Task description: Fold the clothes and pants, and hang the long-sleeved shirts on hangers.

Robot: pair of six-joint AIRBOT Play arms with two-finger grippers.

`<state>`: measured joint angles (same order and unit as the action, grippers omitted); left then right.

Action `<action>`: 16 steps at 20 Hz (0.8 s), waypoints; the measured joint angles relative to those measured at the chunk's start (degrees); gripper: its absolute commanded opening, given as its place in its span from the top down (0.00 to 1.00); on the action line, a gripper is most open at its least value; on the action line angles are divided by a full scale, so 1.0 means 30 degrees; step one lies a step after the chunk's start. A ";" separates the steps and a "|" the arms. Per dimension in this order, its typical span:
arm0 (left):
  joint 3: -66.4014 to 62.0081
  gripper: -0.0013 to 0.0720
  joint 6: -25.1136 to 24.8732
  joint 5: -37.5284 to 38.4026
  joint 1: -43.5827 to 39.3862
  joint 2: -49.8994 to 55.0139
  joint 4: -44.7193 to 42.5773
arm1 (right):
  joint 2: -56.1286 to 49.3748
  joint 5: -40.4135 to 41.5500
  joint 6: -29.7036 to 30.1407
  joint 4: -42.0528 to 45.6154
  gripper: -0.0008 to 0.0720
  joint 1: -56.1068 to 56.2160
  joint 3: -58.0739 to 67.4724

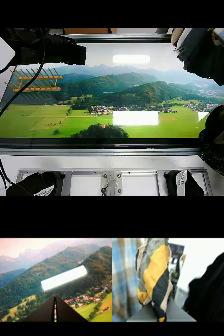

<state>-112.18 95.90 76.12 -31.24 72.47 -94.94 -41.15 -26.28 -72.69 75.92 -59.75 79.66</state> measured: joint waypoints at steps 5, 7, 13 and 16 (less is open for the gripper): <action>0.0000 0.97 -0.0007 0.0000 0.0000 0.0015 0.0000 | -0.1851 0.0095 -0.0291 0.1632 0.98 -0.0044 0.2769; 0.0000 0.97 -0.0015 0.0000 0.0000 0.0015 0.0000 | -0.2171 0.0087 -0.0299 0.2047 0.98 -0.0044 0.3147; 0.0000 0.97 -0.0080 -0.0007 0.0000 0.0015 0.0007 | -0.2623 0.0270 -0.0357 0.2812 0.98 -0.0051 0.3497; 0.0000 0.97 -0.0073 0.0000 0.0000 0.0015 0.0007 | -0.2688 0.0306 -0.0357 0.3220 0.98 -0.0058 0.3526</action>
<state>-112.18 95.68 76.12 -31.24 72.51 -94.91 -49.21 -25.36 -73.76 85.58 -59.92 90.24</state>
